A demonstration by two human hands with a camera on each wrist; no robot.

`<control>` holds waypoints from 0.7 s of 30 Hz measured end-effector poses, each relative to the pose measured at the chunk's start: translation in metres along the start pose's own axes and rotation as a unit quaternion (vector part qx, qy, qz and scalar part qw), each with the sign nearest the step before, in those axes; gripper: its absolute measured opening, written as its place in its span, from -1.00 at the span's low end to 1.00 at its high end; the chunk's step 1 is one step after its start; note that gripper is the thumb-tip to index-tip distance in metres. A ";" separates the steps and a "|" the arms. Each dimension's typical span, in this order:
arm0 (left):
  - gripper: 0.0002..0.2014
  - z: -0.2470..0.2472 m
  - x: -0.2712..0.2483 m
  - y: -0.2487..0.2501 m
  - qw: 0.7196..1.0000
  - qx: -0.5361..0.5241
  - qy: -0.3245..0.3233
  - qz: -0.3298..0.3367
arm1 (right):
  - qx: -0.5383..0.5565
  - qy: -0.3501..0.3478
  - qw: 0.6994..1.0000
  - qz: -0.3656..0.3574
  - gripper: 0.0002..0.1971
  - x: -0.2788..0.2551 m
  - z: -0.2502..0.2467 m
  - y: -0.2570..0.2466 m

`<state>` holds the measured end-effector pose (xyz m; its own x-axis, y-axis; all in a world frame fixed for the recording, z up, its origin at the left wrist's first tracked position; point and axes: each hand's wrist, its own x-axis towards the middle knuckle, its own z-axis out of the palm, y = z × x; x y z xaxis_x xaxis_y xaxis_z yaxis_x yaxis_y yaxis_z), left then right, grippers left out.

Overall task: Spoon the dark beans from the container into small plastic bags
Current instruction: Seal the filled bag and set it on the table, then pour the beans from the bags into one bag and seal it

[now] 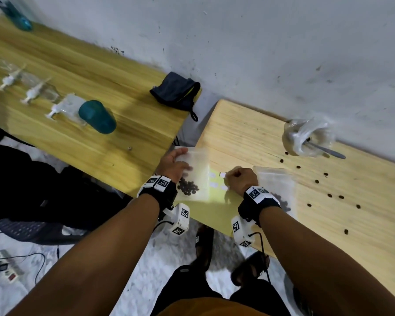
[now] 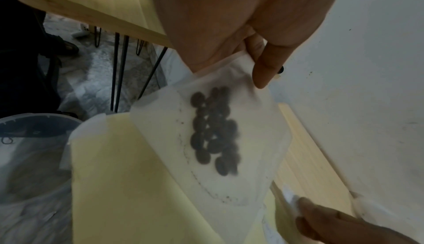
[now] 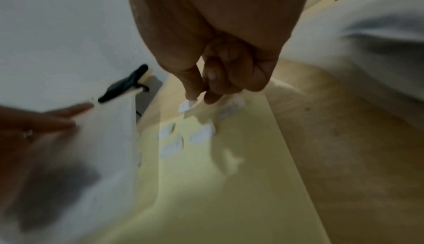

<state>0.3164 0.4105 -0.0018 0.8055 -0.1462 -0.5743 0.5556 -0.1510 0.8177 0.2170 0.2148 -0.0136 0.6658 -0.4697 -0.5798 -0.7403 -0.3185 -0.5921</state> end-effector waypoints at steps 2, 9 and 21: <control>-0.54 0.003 0.003 0.003 1.000 0.000 -0.010 -0.003 | 0.037 0.002 0.999 -0.037 -0.86 0.000 -0.008 -0.004; -0.55 0.049 -0.003 0.028 0.997 0.023 -0.066 0.036 | 0.195 0.056 0.973 -0.111 -0.82 -0.010 -0.054 -0.019; -0.73 0.149 -0.036 0.067 0.978 0.019 -0.187 0.091 | 0.137 0.167 0.960 -0.177 -0.74 -0.024 -0.123 -0.019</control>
<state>0.2938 0.2602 0.0673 0.7546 -0.5201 -0.4001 0.3966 -0.1243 0.9096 0.2038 0.1309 0.0802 0.7705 -0.6241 -0.1298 -0.3897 -0.3000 -0.8707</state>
